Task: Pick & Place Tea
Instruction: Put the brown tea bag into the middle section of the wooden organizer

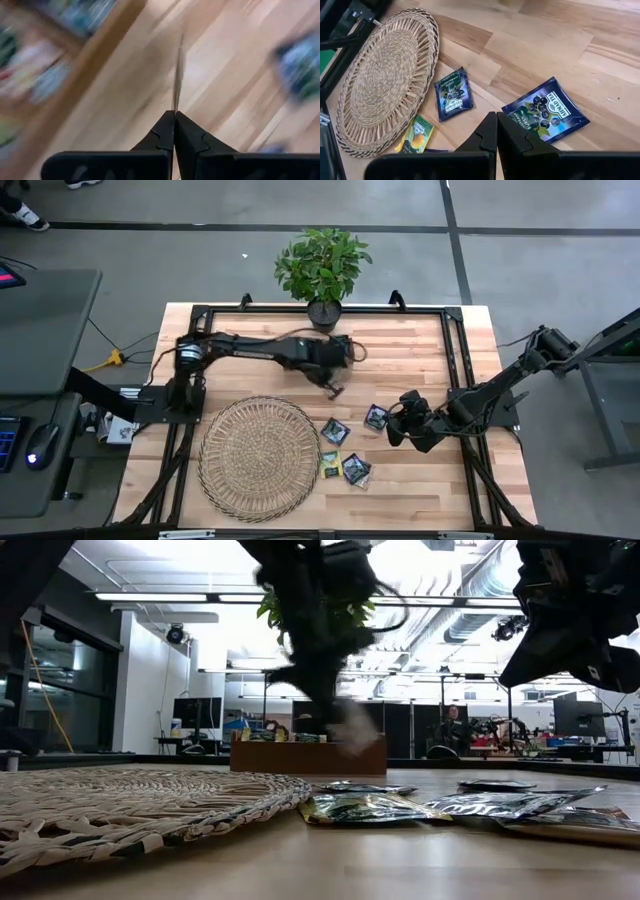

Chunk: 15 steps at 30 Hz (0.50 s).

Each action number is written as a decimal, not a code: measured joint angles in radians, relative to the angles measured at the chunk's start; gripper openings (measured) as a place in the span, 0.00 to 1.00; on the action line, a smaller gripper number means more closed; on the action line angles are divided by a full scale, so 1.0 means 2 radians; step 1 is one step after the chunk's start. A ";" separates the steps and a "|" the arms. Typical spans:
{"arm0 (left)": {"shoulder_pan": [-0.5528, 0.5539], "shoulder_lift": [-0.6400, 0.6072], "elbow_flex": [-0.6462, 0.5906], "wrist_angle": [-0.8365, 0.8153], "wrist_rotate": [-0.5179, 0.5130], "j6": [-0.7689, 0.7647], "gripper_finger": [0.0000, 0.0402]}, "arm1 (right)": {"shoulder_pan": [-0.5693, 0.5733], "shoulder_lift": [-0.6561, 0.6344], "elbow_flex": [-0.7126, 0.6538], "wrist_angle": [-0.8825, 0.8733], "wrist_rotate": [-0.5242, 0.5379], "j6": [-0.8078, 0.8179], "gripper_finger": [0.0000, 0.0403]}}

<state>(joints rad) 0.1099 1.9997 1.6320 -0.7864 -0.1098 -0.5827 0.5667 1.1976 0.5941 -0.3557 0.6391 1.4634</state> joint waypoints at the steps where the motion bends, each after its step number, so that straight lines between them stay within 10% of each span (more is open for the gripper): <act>1: 0.004 -0.013 -0.002 -0.033 0.002 0.022 0.00 | 0.000 0.000 0.000 0.000 0.000 0.000 0.00; 15: 0.062 -0.033 -0.001 -0.126 -0.043 0.214 0.00 | -0.012 0.000 0.000 -0.004 0.001 -0.003 0.00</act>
<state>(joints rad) 0.2332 1.9330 1.6303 -1.0377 -0.1964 -0.1542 0.5427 1.1973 0.5945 -0.3640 0.6415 1.4576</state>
